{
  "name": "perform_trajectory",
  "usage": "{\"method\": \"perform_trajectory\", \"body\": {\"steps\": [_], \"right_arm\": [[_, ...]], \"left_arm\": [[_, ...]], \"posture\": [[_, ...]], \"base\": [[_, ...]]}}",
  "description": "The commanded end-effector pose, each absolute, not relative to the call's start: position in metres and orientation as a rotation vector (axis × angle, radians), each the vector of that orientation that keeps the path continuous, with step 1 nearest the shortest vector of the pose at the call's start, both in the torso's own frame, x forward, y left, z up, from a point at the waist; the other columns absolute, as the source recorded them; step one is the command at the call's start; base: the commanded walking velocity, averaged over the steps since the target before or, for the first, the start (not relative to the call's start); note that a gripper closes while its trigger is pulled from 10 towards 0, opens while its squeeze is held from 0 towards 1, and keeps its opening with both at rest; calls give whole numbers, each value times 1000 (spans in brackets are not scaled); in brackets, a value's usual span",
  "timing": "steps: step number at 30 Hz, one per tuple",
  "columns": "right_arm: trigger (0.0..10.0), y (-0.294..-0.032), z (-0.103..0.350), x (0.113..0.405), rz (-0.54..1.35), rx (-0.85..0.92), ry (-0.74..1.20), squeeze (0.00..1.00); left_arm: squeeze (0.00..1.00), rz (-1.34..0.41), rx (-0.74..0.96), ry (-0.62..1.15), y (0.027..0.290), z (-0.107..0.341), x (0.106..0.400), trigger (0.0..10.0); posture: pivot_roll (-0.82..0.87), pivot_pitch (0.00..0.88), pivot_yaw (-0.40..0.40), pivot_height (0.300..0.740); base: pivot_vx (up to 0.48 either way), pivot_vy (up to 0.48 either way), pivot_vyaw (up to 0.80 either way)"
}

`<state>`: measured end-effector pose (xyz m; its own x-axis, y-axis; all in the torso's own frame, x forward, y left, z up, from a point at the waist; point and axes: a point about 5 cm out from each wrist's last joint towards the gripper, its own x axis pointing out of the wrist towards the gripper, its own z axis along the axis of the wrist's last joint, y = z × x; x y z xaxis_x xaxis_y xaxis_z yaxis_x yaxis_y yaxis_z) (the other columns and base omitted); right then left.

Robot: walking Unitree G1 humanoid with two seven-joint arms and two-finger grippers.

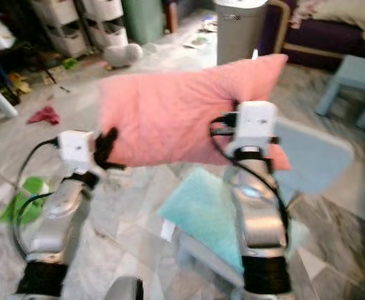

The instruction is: Move the pillow to the sofa

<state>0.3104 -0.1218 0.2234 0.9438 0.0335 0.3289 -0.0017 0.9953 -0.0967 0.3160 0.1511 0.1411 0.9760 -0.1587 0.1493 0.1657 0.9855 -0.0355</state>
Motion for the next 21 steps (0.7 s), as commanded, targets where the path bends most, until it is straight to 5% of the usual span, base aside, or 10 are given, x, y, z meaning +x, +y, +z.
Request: {"method": "perform_trajectory", "body": {"steps": [1, 21], "right_arm": [[10000, -142, 224, 309, -66, -94, -336, 0], [10000, -140, 227, 311, -44, -79, -331, 0]], "left_arm": [[0, -261, -48, -144, 125, 143, 317, 10000], [0, -248, -43, -112, 125, 137, 314, 10000]], "posture": [[-200, 0, 64, 740], [-184, 0, 47, 740]], "base": [[0, 0, 0], [0, 0, 0]]}}
